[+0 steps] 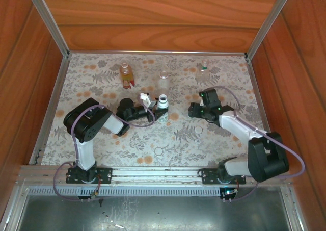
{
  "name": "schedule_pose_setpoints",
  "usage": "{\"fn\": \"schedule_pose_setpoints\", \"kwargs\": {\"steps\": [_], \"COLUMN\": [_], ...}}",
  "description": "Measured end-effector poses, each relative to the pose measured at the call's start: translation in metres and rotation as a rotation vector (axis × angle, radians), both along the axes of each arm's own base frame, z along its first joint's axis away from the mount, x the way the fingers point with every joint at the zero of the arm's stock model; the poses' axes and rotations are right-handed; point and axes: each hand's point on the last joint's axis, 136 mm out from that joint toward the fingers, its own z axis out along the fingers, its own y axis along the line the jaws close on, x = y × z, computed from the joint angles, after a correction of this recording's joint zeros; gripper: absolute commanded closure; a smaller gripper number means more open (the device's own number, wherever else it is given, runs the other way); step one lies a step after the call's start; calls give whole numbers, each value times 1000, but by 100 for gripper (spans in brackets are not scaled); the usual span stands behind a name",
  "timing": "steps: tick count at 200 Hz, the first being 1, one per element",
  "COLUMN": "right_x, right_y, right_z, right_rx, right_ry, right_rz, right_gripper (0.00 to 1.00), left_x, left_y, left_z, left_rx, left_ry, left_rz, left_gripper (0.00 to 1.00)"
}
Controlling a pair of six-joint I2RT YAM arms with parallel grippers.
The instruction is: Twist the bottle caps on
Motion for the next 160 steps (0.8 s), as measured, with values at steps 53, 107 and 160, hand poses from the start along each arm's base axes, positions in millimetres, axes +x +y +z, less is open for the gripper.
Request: {"fn": "schedule_pose_setpoints", "kwargs": {"steps": [53,107,160], "right_x": [4,10,14], "right_y": [4,11,3], "right_z": [-23,-39,-50], "right_rx": [-110,-215,-269], "right_ry": [88,126,140], "right_rz": [30,67,31], "right_gripper": [32,42,46], "left_x": [-3,-5,-5], "left_y": [-1,0,0], "left_z": [0,0,0], "left_rx": [12,16,16], "left_ry": [-42,-71,-75], "left_rz": [-18,-27,-27], "left_gripper": [39,39,39]}}
